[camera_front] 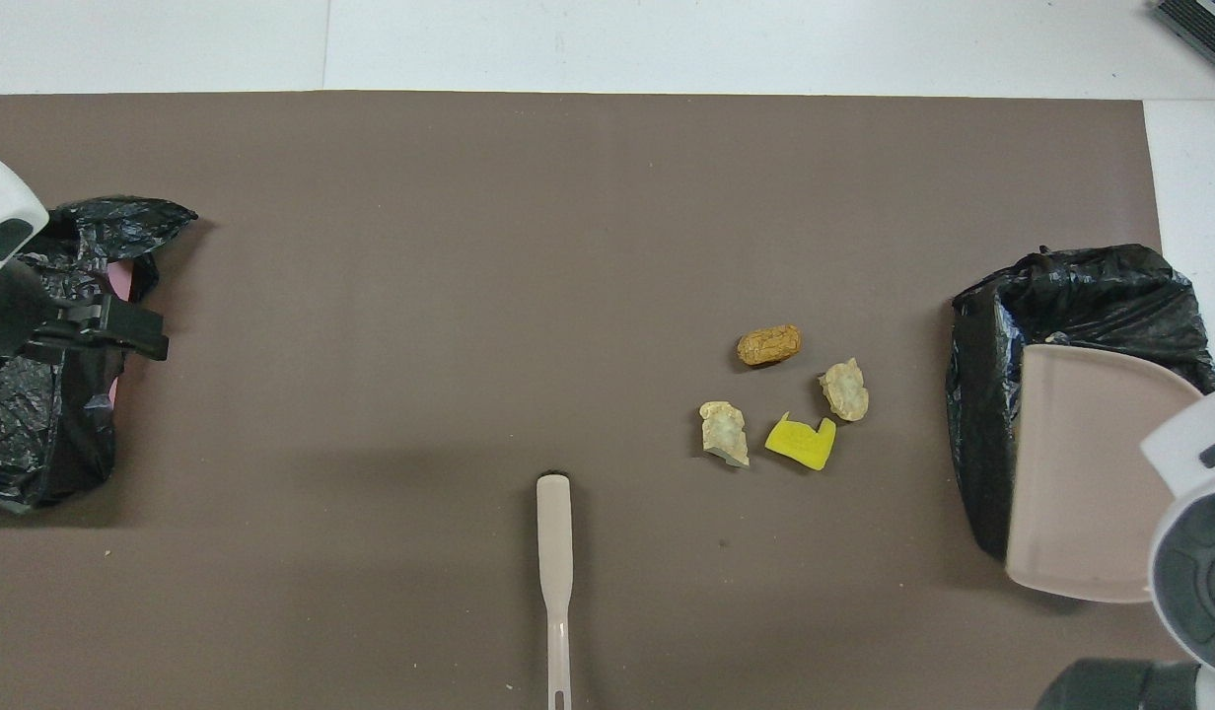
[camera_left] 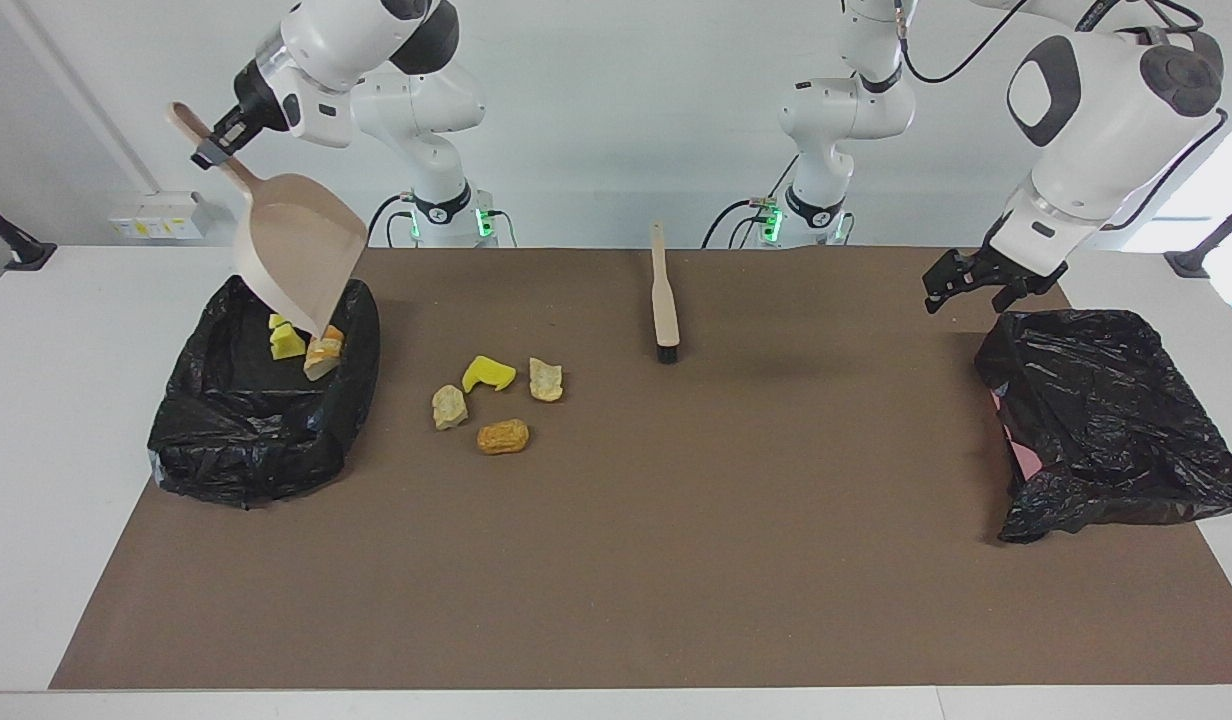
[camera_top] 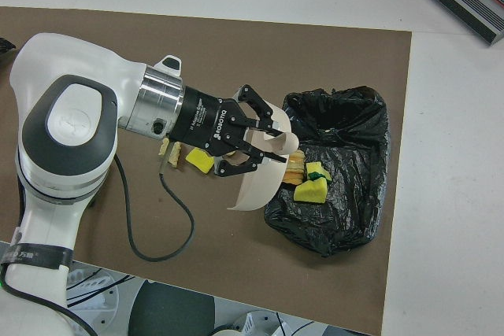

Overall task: Sweep and dump trash in bin
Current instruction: 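Tip the dustpan over the bag while the left gripper withdraws, then bring the empty dustpan back to the table center with the right gripper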

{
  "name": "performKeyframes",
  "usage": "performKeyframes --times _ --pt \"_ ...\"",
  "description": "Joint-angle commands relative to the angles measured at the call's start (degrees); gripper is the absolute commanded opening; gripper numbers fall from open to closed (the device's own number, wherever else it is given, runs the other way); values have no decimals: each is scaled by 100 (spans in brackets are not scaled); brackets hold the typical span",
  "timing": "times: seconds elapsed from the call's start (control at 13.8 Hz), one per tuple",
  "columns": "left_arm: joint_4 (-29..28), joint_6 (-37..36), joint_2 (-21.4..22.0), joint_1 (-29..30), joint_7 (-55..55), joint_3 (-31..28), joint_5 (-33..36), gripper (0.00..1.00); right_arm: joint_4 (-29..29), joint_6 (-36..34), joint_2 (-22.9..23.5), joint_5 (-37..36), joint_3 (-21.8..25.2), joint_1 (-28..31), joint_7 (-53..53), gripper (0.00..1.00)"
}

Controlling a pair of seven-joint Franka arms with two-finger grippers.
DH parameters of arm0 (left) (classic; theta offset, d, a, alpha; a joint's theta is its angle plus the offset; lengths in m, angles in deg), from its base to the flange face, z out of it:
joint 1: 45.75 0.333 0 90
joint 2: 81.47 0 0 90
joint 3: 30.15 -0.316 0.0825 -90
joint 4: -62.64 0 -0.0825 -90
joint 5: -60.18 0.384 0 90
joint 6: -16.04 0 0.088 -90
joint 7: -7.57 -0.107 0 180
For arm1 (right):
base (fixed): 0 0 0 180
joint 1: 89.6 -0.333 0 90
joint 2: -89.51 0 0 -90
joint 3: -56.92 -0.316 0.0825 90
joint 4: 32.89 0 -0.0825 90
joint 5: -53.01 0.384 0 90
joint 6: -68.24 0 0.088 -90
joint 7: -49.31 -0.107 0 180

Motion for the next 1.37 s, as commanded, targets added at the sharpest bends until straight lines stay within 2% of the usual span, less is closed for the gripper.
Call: performKeyframes --times 0.0,0.14,0.36,0.65,0.79,1.01,1.23,1.3 --pt "273 -343 17 9 3 14 126 100 -328 -15 211 1106 -45 15 -1154 0" --pt "353 -519 113 10 3 23 135 100 -776 -94 527 1933 -229 -3 -2662 0" --pt "282 -642 193 10 -33 23 135 100 -1381 -6 1334 3172 -291 -161 -4668 0" --pt "370 -905 219 1 -85 23 248 100 -2856 151 3151 3791 -326 -1187 -7374 0" --pt "484 -1047 210 -34 -85 41 337 100 -3430 685 3935 4263 -326 -1443 -8606 0" --pt "423 -959 263 1 -59 58 258 100 -3791 1600 4683 4451 -326 -1742 -9638 0" --pt "432 -950 263 -8 -6 49 258 100 -4703 1822 5657 4390 -291 -2120 -10297 0" --pt "432 -950 254 -8 -32 58 258 100 -4846 1970 5896 4372 -282 -2165 -10343 0"
